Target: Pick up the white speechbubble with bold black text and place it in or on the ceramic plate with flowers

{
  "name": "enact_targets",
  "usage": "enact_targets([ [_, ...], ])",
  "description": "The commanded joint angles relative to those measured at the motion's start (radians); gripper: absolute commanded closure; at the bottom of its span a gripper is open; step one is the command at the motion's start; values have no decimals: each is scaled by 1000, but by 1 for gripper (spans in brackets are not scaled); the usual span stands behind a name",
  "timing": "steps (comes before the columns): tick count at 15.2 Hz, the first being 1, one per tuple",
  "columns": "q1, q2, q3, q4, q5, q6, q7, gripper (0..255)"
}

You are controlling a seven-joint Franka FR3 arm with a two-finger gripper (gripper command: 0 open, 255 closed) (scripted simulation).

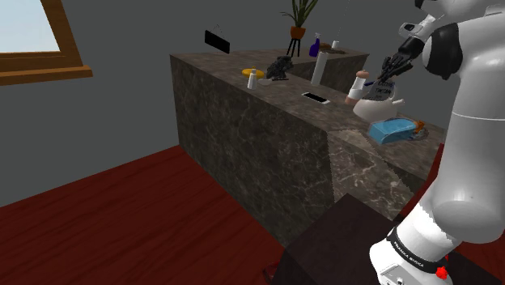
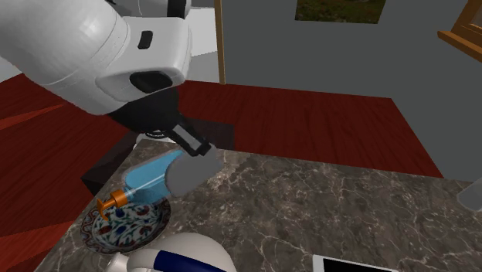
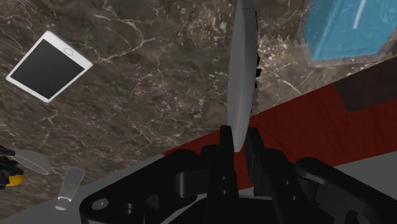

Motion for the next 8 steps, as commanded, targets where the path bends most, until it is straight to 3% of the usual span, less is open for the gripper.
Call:
enact_targets([
  [1, -23, -15, -15, -3, -26, -20, -37, 255],
  [8, -231, 8, 2, 71, -58, -132, -187, 255],
])
